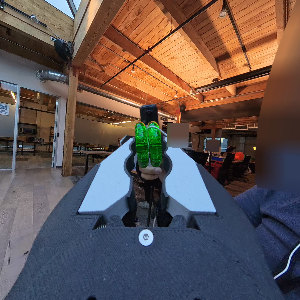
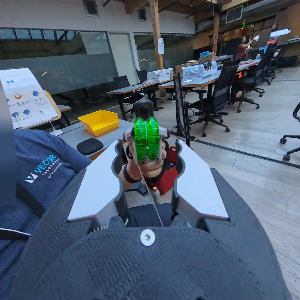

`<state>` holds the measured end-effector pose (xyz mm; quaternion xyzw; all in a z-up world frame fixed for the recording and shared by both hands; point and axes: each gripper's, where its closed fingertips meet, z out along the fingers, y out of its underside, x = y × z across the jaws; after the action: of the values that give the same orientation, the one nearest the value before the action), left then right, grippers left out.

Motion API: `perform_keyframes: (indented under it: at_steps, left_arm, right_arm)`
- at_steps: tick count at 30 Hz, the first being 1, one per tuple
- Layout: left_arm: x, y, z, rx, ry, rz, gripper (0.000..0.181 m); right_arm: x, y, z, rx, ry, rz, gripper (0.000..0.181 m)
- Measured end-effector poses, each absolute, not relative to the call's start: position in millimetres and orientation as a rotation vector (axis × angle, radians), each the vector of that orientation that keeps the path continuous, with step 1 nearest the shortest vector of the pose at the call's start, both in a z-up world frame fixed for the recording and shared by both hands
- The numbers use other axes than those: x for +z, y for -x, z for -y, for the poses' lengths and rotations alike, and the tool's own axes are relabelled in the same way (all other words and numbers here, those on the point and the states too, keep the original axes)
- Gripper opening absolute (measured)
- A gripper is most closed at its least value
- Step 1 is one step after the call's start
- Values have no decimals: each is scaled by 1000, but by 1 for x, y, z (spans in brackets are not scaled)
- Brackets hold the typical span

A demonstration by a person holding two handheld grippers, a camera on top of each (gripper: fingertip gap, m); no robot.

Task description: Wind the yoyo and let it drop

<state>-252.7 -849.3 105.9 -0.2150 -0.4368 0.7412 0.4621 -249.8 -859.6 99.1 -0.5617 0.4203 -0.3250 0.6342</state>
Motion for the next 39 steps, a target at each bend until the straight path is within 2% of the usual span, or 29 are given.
perform_keyframes:
  at_steps: [1,2,3,8,12,17,21,23,26,29,32,35,36,38,39]
  left_arm:
    - [104,256,849,1811,541,1079,29]
    - [103,260,850,1801,549,1086,29]
    - [101,262,850,1793,550,1085,29]
    - [88,266,859,1727,492,1114,29]
    - [64,268,863,1551,399,1102,48]
    - [31,278,859,1314,369,1047,45]
    - [7,258,889,1451,287,1169,36]
    - [8,247,893,1505,279,1165,36]
    - [25,253,890,1558,367,1189,51]
    - [48,273,889,1634,513,1266,58]
    - [69,284,884,1672,602,1255,30]
    - [83,285,879,1674,631,1230,29]
    - [85,286,879,1655,627,1238,29]
    - [95,284,878,1640,587,1225,30]
    - [100,282,877,1640,566,1213,29]
  right_arm:
    - [93,247,859,-726,1291,-962,62]
    - [88,247,855,-717,1318,-942,41]
    - [86,249,851,-706,1338,-907,30]
    - [81,253,863,-685,1245,-945,29]
    - [81,260,879,-700,1163,-989,29]
    - [78,267,894,-713,1152,-1071,29]
    - [73,272,903,-696,1167,-1163,29]
    - [75,276,903,-696,1174,-1172,29]
    - [74,274,898,-690,1195,-1171,29]
    - [75,267,890,-730,1231,-1128,29]
    - [80,263,884,-819,1237,-1045,30]
    - [86,268,879,-866,1199,-938,29]
    - [91,270,879,-922,1169,-877,31]
    - [94,272,886,-1079,1075,-799,86]
    - [88,272,886,-1109,1058,-774,88]
